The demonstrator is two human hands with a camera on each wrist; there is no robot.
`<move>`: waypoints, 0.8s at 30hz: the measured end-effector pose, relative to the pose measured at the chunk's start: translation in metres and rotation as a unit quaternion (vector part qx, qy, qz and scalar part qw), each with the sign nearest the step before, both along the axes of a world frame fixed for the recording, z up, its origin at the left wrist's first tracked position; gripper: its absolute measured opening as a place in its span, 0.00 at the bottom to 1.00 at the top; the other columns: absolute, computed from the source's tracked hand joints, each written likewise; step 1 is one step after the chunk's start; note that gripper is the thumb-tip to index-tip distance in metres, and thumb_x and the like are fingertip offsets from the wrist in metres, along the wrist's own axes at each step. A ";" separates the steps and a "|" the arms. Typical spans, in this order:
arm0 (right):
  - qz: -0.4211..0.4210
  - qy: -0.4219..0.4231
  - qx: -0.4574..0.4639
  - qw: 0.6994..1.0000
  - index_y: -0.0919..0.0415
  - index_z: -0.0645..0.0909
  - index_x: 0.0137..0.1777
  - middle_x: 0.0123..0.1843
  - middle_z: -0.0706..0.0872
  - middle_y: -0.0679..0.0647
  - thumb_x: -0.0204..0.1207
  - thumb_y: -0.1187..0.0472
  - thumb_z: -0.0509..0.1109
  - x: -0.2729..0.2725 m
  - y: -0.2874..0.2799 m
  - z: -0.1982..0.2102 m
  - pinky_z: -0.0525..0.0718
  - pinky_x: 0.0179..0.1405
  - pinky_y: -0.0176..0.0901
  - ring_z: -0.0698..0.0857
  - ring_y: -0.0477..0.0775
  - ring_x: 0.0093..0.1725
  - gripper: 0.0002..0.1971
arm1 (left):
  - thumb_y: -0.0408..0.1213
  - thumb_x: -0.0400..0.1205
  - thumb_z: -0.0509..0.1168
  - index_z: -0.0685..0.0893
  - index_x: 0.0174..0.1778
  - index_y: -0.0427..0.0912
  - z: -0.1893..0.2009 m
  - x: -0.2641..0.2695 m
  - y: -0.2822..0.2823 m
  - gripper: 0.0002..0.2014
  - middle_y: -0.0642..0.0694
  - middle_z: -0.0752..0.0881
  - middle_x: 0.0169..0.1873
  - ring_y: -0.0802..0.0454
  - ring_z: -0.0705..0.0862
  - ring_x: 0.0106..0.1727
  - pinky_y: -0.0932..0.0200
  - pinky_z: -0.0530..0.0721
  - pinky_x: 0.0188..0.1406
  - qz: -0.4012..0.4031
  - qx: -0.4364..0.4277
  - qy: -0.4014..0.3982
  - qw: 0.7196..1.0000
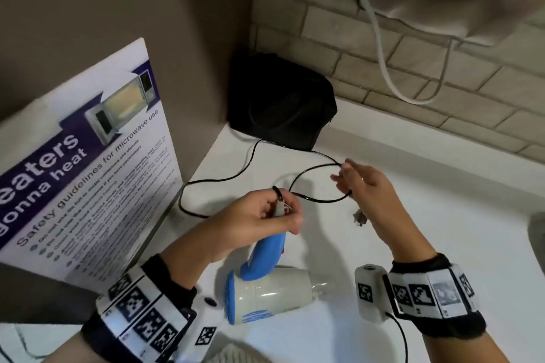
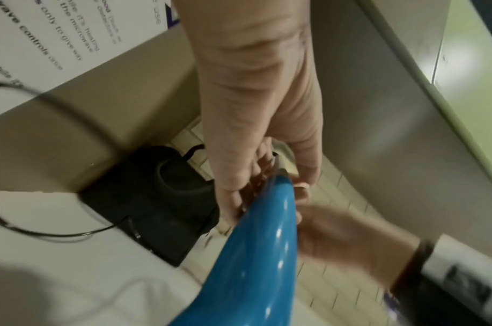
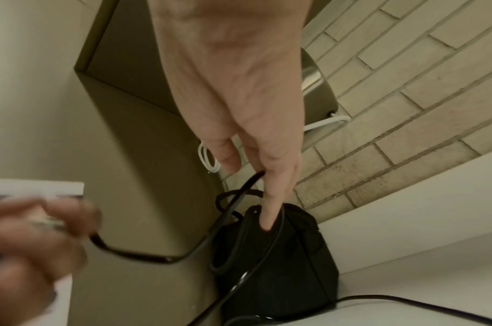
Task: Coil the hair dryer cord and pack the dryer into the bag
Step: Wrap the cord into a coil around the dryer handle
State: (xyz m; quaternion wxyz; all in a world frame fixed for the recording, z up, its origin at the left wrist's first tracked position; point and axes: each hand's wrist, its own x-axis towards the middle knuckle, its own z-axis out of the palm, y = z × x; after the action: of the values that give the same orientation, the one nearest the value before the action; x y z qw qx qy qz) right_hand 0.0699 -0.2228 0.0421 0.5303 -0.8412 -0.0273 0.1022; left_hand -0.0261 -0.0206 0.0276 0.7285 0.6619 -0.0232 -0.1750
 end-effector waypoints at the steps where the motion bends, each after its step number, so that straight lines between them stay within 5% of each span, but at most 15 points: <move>1: 0.032 -0.004 -0.075 0.997 0.66 0.82 0.60 0.55 0.87 0.55 0.85 0.53 0.60 0.001 -0.002 -0.003 0.78 0.35 0.34 0.88 0.52 0.50 0.18 | 0.44 0.78 0.70 0.85 0.42 0.44 0.008 -0.001 -0.001 0.07 0.46 0.88 0.37 0.54 0.87 0.43 0.58 0.85 0.48 -0.004 -0.012 -0.001 1.000; 3: 0.115 -0.035 -0.226 0.967 0.70 0.81 0.42 0.36 0.82 0.59 0.84 0.55 0.61 0.000 -0.004 -0.009 0.74 0.37 0.44 0.81 0.58 0.38 0.18 | 0.52 0.77 0.61 0.86 0.44 0.43 0.017 -0.004 -0.003 0.17 0.51 0.87 0.31 0.55 0.87 0.42 0.62 0.81 0.47 0.000 -0.028 0.006 1.000; 5: 0.148 -0.084 -0.305 0.937 0.66 0.85 0.49 0.42 0.82 0.61 0.83 0.57 0.63 -0.005 -0.003 -0.015 0.79 0.51 0.49 0.82 0.55 0.47 0.14 | 0.57 0.78 0.54 0.85 0.49 0.39 0.023 -0.006 -0.006 0.25 0.53 0.80 0.22 0.52 0.86 0.39 0.59 0.81 0.48 0.009 -0.046 0.024 0.999; 7: 0.129 -0.145 -0.227 0.954 0.55 0.85 0.62 0.58 0.81 0.54 0.83 0.56 0.64 -0.014 0.003 -0.009 0.79 0.64 0.47 0.82 0.50 0.62 0.13 | 0.59 0.81 0.47 0.85 0.52 0.40 0.028 -0.008 -0.008 0.29 0.49 0.75 0.18 0.48 0.86 0.35 0.53 0.79 0.51 0.005 -0.058 0.052 0.997; 9: 0.123 -0.182 -0.102 0.970 0.50 0.85 0.62 0.61 0.81 0.46 0.84 0.53 0.61 -0.025 0.013 0.006 0.79 0.65 0.41 0.81 0.44 0.64 0.13 | 0.56 0.85 0.43 0.85 0.51 0.39 0.033 -0.010 -0.009 0.30 0.48 0.75 0.16 0.45 0.86 0.33 0.54 0.80 0.50 -0.018 -0.062 0.066 0.996; 12: 0.203 -0.050 0.062 0.976 0.50 0.84 0.63 0.61 0.87 0.45 0.85 0.45 0.50 -0.044 0.029 0.032 0.78 0.67 0.38 0.83 0.42 0.65 0.22 | 0.44 0.88 0.46 0.83 0.47 0.38 0.041 -0.011 -0.011 0.22 0.48 0.80 0.17 0.48 0.85 0.30 0.62 0.80 0.36 -0.062 -0.062 0.056 0.995; 14: 0.255 0.027 0.082 0.963 0.50 0.84 0.63 0.58 0.89 0.47 0.84 0.42 0.43 -0.051 0.035 0.038 0.79 0.66 0.37 0.85 0.43 0.62 0.29 | 0.38 0.87 0.51 0.82 0.48 0.37 0.042 -0.012 -0.012 0.15 0.48 0.85 0.22 0.51 0.84 0.30 0.66 0.79 0.32 -0.075 -0.086 0.045 0.992; 17: 0.281 0.026 0.029 0.959 0.48 0.86 0.60 0.54 0.90 0.47 0.83 0.40 0.39 -0.052 0.038 0.033 0.78 0.64 0.33 0.86 0.41 0.59 0.32 | 0.40 0.82 0.55 0.85 0.48 0.40 0.041 -0.013 -0.010 0.14 0.45 0.85 0.23 0.48 0.81 0.30 0.64 0.77 0.31 -0.058 -0.115 0.040 0.991; 19: 0.281 0.019 0.016 0.960 0.50 0.87 0.55 0.42 0.90 0.54 0.85 0.40 0.45 -0.050 0.036 0.028 0.81 0.58 0.35 0.88 0.46 0.47 0.28 | 0.46 0.85 0.54 0.87 0.49 0.40 0.037 -0.013 -0.006 0.19 0.46 0.81 0.18 0.42 0.76 0.30 0.59 0.70 0.31 -0.034 -0.117 0.047 0.991; 21: 0.280 -0.002 -0.007 0.960 0.53 0.87 0.50 0.29 0.79 0.54 0.84 0.41 0.54 -0.047 0.030 0.024 0.81 0.42 0.37 0.80 0.47 0.32 0.22 | 0.53 0.85 0.50 0.88 0.52 0.39 0.035 -0.012 0.000 0.26 0.48 0.76 0.13 0.50 0.74 0.23 0.52 0.60 0.34 -0.015 -0.127 0.065 0.990; 24: 0.283 -0.054 -0.080 0.954 0.53 0.87 0.49 0.28 0.75 0.54 0.81 0.48 0.65 -0.042 0.018 0.017 0.74 0.31 0.35 0.71 0.44 0.27 0.13 | 0.54 0.83 0.49 0.86 0.59 0.35 0.035 -0.013 0.009 0.29 0.49 0.72 0.11 0.61 0.73 0.15 0.39 0.47 0.41 0.003 -0.129 0.056 0.990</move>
State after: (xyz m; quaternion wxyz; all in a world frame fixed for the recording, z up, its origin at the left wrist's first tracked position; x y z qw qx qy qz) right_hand 0.0282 -0.2052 0.0586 0.4083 -0.8429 -0.2845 0.2046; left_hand -0.0395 -0.0116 0.0627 0.8082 0.5517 -0.0026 -0.2058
